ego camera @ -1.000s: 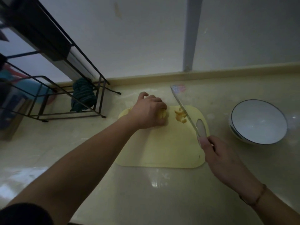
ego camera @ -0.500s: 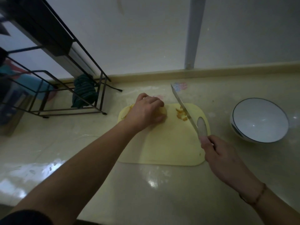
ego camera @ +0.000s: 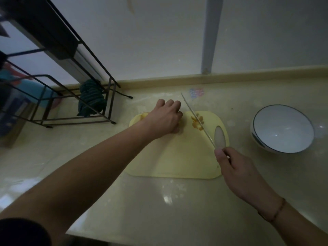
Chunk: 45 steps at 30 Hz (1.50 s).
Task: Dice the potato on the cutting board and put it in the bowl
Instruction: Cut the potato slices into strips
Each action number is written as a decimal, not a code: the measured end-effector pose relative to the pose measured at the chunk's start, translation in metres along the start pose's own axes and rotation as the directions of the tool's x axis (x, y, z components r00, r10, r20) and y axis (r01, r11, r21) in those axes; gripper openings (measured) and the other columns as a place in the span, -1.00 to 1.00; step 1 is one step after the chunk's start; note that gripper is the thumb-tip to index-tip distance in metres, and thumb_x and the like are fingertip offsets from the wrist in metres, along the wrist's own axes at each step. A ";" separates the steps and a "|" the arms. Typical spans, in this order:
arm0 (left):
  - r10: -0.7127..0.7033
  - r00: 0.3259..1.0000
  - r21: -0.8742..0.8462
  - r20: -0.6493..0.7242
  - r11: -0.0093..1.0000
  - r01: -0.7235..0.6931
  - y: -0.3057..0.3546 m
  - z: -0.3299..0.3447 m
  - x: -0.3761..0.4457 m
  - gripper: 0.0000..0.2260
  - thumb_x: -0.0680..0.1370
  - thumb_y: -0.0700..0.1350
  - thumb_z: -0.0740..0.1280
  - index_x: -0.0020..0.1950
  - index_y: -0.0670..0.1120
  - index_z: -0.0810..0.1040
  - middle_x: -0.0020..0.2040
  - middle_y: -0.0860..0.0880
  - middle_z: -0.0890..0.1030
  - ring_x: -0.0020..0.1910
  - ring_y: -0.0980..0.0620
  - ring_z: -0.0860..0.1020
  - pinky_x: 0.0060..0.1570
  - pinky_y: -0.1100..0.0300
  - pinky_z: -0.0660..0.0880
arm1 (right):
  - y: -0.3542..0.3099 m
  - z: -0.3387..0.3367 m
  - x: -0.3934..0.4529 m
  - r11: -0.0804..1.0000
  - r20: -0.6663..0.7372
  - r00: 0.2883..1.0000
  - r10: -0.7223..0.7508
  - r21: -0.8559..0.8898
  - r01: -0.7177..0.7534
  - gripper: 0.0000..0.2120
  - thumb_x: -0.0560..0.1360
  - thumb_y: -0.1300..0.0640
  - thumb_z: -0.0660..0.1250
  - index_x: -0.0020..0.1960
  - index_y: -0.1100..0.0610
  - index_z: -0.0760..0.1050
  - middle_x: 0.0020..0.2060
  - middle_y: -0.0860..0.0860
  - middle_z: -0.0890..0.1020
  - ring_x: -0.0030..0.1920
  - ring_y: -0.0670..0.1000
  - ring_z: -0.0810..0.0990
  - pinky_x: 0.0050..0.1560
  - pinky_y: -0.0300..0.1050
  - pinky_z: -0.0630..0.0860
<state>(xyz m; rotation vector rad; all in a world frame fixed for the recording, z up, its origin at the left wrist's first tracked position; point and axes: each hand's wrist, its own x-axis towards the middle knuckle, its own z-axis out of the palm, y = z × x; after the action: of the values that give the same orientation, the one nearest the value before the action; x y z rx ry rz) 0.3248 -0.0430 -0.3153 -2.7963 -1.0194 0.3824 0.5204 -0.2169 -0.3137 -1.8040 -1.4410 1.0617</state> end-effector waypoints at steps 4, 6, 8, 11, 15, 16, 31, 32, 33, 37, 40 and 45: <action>-0.134 0.983 -0.240 -0.129 0.966 0.100 0.008 0.006 -0.012 -0.65 0.54 -0.01 0.32 0.22 -0.20 0.57 0.17 -0.18 0.45 0.09 -0.16 0.45 0.14 -0.05 0.38 | 0.002 0.003 0.002 1.000 0.015 1.000 -0.008 -0.017 0.008 -0.56 0.52 -0.23 0.04 -0.21 0.10 0.44 -0.47 0.02 0.48 -0.43 -0.12 0.46 -0.37 -0.22 0.35; -0.204 0.957 -0.346 -0.208 0.930 0.123 0.021 0.011 -0.020 -0.66 0.48 -0.04 0.35 0.15 -0.25 0.59 0.11 -0.23 0.50 0.00 -0.20 0.51 0.03 -0.06 0.45 | 0.002 0.004 0.004 0.999 0.019 1.000 -0.009 -0.034 0.009 -0.56 0.53 -0.23 0.04 -0.20 0.09 0.45 -0.47 0.01 0.48 -0.42 -0.13 0.47 -0.37 -0.24 0.36; -0.269 0.934 -0.441 -0.237 0.886 0.144 0.038 0.018 -0.027 -0.61 0.44 -0.01 0.32 0.11 -0.26 0.60 0.07 -0.26 0.53 -0.08 -0.23 0.55 -0.06 -0.03 0.52 | 0.001 0.005 0.006 0.999 0.024 1.000 -0.007 -0.041 0.008 -0.56 0.52 -0.24 0.04 -0.20 0.08 0.45 -0.46 0.00 0.49 -0.42 -0.14 0.48 -0.36 -0.24 0.37; -0.331 0.920 -0.537 -0.209 0.825 0.175 0.062 0.033 -0.035 -0.54 0.44 0.10 0.24 0.09 -0.25 0.60 0.04 -0.24 0.54 -0.09 -0.22 0.56 -0.07 0.03 0.53 | -0.001 0.007 0.007 0.999 0.030 1.000 -0.001 -0.048 0.003 -0.56 0.52 -0.24 0.03 -0.19 0.08 0.46 -0.44 0.01 0.51 -0.41 -0.13 0.48 -0.36 -0.25 0.39; -0.423 0.893 -0.612 -0.154 0.750 0.250 0.079 0.051 -0.043 -0.59 0.45 0.07 0.43 0.10 -0.23 0.58 0.03 -0.20 0.54 -0.05 -0.20 0.54 -0.05 -0.05 0.53 | -0.001 0.007 0.004 0.998 0.046 0.999 0.009 -0.065 -0.006 -0.54 0.52 -0.26 0.02 -0.16 0.08 0.48 -0.39 0.01 0.54 -0.41 -0.11 0.48 -0.39 -0.24 0.36; -0.442 0.884 -0.626 -0.152 0.735 0.260 0.081 0.054 -0.045 -0.58 0.43 0.06 0.49 0.11 -0.22 0.58 0.02 -0.18 0.54 -0.04 -0.19 0.54 -0.06 -0.04 0.52 | -0.001 0.006 0.001 0.998 0.053 0.998 0.013 -0.060 -0.010 -0.53 0.52 -0.27 0.01 -0.15 0.07 0.48 -0.38 0.02 0.55 -0.40 -0.11 0.49 -0.40 -0.24 0.34; -0.504 0.849 -0.712 -0.158 0.654 0.256 0.085 0.056 -0.050 -0.58 0.46 0.03 0.42 0.16 -0.25 0.60 0.02 -0.21 0.56 -0.04 -0.23 0.55 0.00 -0.03 0.54 | 0.002 0.009 -0.025 0.979 0.158 0.968 0.195 0.035 -0.202 -0.40 0.46 -0.34 0.00 -0.12 0.19 0.46 -0.40 0.04 0.46 -0.49 -0.15 0.34 -0.38 -0.21 0.26; -0.501 0.850 -0.718 -0.163 0.651 0.246 0.085 0.056 -0.048 -0.60 0.46 -0.01 0.45 0.16 -0.26 0.59 0.02 -0.22 0.56 -0.03 -0.23 0.55 0.01 -0.04 0.54 | 0.001 0.010 -0.024 0.978 0.162 0.967 0.198 0.033 -0.206 -0.41 0.47 -0.32 0.00 -0.11 0.19 0.46 -0.40 0.04 0.47 -0.50 -0.15 0.33 -0.38 -0.21 0.26; -0.494 0.853 -0.724 -0.170 0.649 0.232 0.085 0.056 -0.047 -0.62 0.46 -0.05 0.47 0.17 -0.26 0.59 0.03 -0.22 0.56 -0.01 -0.22 0.55 0.03 -0.04 0.54 | 0.000 0.010 -0.024 0.977 0.167 0.965 0.203 0.028 -0.210 -0.42 0.49 -0.31 0.01 -0.11 0.20 0.46 -0.40 0.04 0.47 -0.51 -0.16 0.33 -0.40 -0.22 0.26; -0.492 0.848 -0.746 -0.196 0.636 0.197 0.086 0.053 -0.045 -0.65 0.45 -0.13 0.51 0.16 -0.25 0.59 0.07 -0.20 0.58 0.04 -0.19 0.55 0.05 0.02 0.53 | -0.003 0.011 -0.025 0.975 0.180 0.961 0.212 0.022 -0.219 -0.42 0.48 -0.31 0.00 -0.10 0.20 0.45 -0.40 0.04 0.45 -0.52 -0.17 0.31 -0.41 -0.23 0.24; -0.494 0.843 -0.748 -0.213 0.637 0.184 0.088 0.055 -0.046 -0.69 0.45 -0.14 0.51 0.12 -0.24 0.60 0.06 -0.18 0.58 0.04 -0.16 0.55 0.04 0.06 0.51 | -0.004 0.010 -0.026 0.972 0.199 0.953 0.230 0.011 -0.236 -0.48 0.56 -0.25 0.02 -0.07 0.21 0.44 -0.38 0.04 0.45 -0.47 -0.12 0.32 -0.40 -0.21 0.23; -0.493 0.850 -0.753 -0.187 0.628 0.199 0.082 0.053 -0.039 -0.61 0.44 -0.10 0.53 0.20 -0.23 0.60 0.08 -0.18 0.58 0.09 -0.18 0.54 0.10 0.01 0.52 | -0.008 0.009 -0.022 0.973 0.206 0.952 0.228 -0.011 -0.231 -0.50 0.59 -0.22 0.02 -0.06 0.20 0.45 -0.36 0.04 0.46 -0.47 -0.12 0.32 -0.44 -0.21 0.23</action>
<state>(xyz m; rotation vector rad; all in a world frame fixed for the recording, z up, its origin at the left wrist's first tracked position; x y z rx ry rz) 0.3310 -0.1282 -0.3769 -2.9214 -1.8768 -0.7624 0.5070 -0.2364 -0.3065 -1.9339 -1.3584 1.4084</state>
